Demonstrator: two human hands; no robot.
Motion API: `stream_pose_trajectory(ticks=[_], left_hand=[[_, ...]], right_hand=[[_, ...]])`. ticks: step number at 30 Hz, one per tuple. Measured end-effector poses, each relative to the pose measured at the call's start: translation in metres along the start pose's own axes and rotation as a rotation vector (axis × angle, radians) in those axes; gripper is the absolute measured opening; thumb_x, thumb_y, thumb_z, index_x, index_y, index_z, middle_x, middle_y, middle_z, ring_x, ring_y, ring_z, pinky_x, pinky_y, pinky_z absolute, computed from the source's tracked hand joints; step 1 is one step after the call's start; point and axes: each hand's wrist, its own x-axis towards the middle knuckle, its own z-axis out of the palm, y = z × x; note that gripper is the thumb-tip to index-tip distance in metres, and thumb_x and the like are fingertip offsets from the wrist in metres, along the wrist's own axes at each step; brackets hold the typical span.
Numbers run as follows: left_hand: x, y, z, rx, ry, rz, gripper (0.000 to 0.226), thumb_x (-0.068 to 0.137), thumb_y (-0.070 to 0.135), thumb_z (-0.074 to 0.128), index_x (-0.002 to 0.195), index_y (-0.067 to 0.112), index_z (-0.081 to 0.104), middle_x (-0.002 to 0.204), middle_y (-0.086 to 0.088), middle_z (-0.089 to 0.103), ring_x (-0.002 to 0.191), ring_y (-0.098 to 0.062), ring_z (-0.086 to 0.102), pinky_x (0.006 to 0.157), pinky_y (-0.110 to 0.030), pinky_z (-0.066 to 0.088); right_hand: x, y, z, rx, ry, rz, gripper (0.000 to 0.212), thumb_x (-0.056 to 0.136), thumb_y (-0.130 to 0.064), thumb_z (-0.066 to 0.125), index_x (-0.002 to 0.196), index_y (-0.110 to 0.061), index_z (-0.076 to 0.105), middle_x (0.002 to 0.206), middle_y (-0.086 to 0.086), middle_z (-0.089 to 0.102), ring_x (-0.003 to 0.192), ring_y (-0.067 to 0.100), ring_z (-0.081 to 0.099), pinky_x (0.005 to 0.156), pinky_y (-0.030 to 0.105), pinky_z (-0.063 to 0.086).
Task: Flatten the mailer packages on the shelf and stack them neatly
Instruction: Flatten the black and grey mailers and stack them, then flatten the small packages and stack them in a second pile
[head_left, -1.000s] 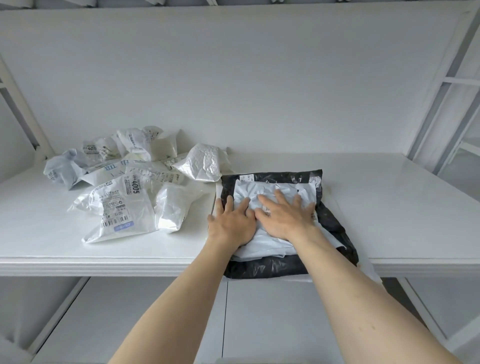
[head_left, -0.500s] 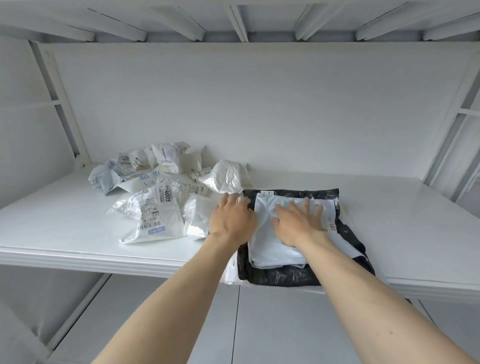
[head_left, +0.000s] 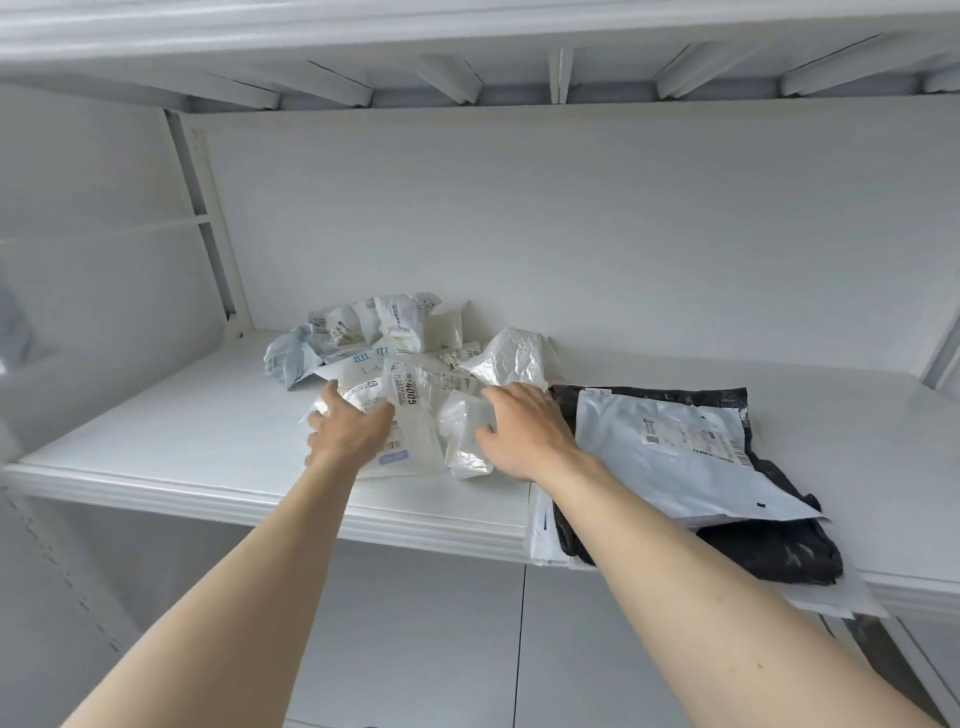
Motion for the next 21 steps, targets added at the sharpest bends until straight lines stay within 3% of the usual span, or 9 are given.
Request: stream_pose_trajectory(ticks=[5, 8, 12, 16, 21], left_hand=[[0.006, -0.02, 0.01, 0.019, -0.154, 0.007, 0.105, 0.058, 0.054, 0.055, 0.139, 0.052, -0.011, 0.13, -0.02, 0.052, 0.115, -0.041, 0.052, 0.103, -0.054, 0.039], [0.004, -0.027, 0.019, 0.17, -0.211, 0.023, 0.106, 0.066, 0.055, 0.061, 0.132, 0.062, -0.022, 0.118, -0.011, 0.06, 0.113, -0.037, 0.054, 0.103, -0.049, 0.038], [-0.001, -0.026, 0.023, 0.355, -0.049, 0.128, 0.087, 0.091, 0.037, 0.053, 0.146, 0.05, -0.014, 0.121, -0.011, 0.059, 0.115, -0.034, 0.051, 0.096, -0.047, 0.035], [0.004, -0.029, 0.017, 0.228, 0.037, 0.245, 0.079, 0.089, 0.005, 0.045, 0.15, 0.035, 0.005, 0.124, -0.019, 0.057, 0.102, -0.04, 0.057, 0.077, -0.042, 0.041], [-0.006, -0.01, 0.001, -0.083, 0.193, 0.293, 0.067, 0.088, -0.001, 0.039, 0.144, 0.03, 0.022, 0.129, -0.017, 0.055, 0.097, -0.039, 0.055, 0.075, -0.042, 0.041]], right_hand=[[-0.002, -0.012, 0.012, 0.017, -0.018, -0.04, 0.05, 0.095, -0.023, 0.044, 0.144, -0.012, 0.042, 0.146, 0.007, 0.044, 0.136, 0.027, 0.034, 0.109, 0.04, 0.03], [-0.007, -0.012, 0.021, 0.004, -0.057, -0.031, 0.05, 0.096, -0.025, 0.044, 0.145, -0.013, 0.041, 0.147, 0.006, 0.041, 0.136, 0.027, 0.032, 0.11, 0.041, 0.029], [-0.013, -0.004, 0.034, -0.032, -0.078, -0.036, 0.042, 0.095, -0.026, 0.044, 0.135, -0.012, 0.048, 0.138, 0.006, 0.048, 0.13, 0.027, 0.037, 0.107, 0.041, 0.032], [-0.012, 0.003, 0.032, -0.006, -0.04, -0.031, 0.046, 0.096, -0.025, 0.043, 0.14, -0.015, 0.046, 0.142, 0.004, 0.047, 0.134, 0.026, 0.034, 0.108, 0.039, 0.029], [-0.01, 0.004, 0.022, 0.096, 0.044, -0.033, 0.046, 0.097, -0.027, 0.044, 0.142, -0.017, 0.046, 0.146, 0.0, 0.046, 0.136, 0.023, 0.033, 0.109, 0.037, 0.026]])
